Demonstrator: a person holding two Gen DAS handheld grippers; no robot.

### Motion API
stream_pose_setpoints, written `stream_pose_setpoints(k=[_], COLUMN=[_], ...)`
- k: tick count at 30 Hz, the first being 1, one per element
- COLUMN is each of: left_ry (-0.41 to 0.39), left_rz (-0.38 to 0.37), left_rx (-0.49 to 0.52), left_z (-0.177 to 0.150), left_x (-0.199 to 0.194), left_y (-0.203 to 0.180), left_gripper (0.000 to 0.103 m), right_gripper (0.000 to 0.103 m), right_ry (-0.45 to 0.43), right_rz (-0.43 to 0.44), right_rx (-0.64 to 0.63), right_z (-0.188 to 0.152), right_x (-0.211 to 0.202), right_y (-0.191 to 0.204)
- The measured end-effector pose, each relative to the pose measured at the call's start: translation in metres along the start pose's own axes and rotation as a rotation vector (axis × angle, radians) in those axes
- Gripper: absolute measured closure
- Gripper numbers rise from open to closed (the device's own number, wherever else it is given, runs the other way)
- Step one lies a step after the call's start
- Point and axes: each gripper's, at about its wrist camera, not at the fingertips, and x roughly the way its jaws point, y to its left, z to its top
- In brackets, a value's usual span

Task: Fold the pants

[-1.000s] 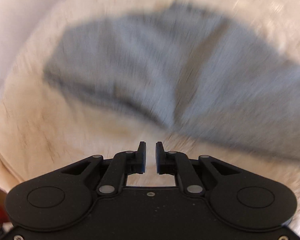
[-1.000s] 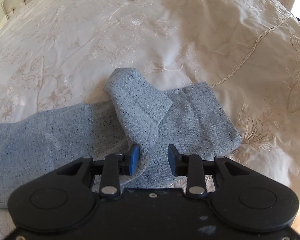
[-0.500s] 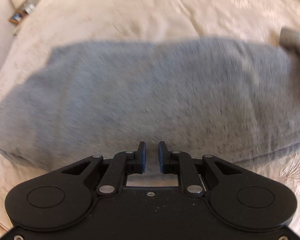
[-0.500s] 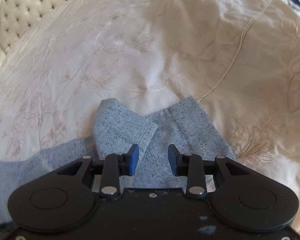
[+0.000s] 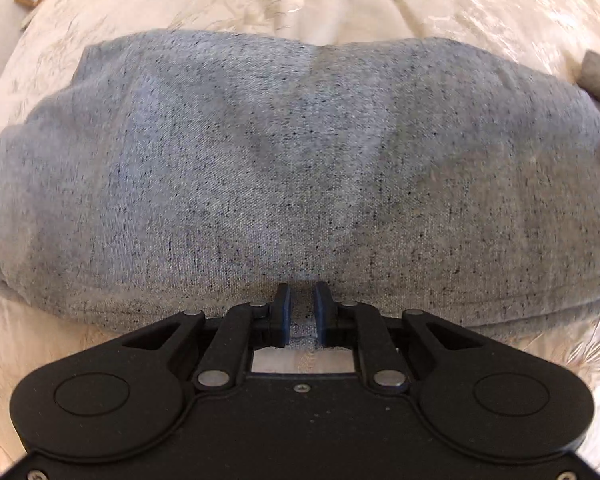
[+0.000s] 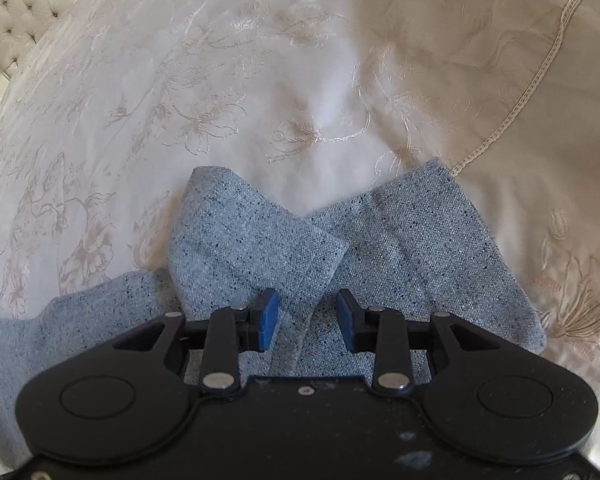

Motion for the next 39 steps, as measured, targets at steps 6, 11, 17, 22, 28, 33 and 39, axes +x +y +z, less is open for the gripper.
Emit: stream_pose_setpoints(k=[6,11,17,22,28,33,39], left_ry=[-0.015,-0.027,-0.024,-0.028,-0.028,-0.025,-0.031], left_rz=[0.011,0.002,-0.031,-0.038,-0.038,-0.024,0.013], left_rx=[0.007,0.033,0.018,0.022,0.039,0.03,0.043], left_z=[-0.004,-0.011,-0.009,-0.013,-0.012,-0.007,-0.008], left_x=[-0.003,-0.006,-0.004,-0.004,-0.004,-0.005,-0.005], left_y=[-0.01,-0.013,-0.002,0.0,0.002,-0.005,-0.017], left_gripper=[0.087,0.087,0.087,0.087,0.086,0.086,0.087], right_gripper=[0.086,0.099,0.102,0.1,0.07,0.07,0.069], right_ry=[-0.032,-0.1,-0.179,-0.167,-0.171,-0.094,-0.09], right_rz=[0.002,-0.033,-0.108,-0.166,-0.066,-0.036,-0.056], right_rx=[0.003,-0.05,-0.014,0.034,0.037,-0.028,-0.132], right_z=[0.004,0.0,-0.009,-0.026,-0.026,-0.014,-0.006], right_x=[-0.006,-0.034,-0.076,-0.095,-0.074,-0.034,-0.01], right_y=[0.006,0.011,-0.006,-0.035,-0.033,-0.015,-0.002])
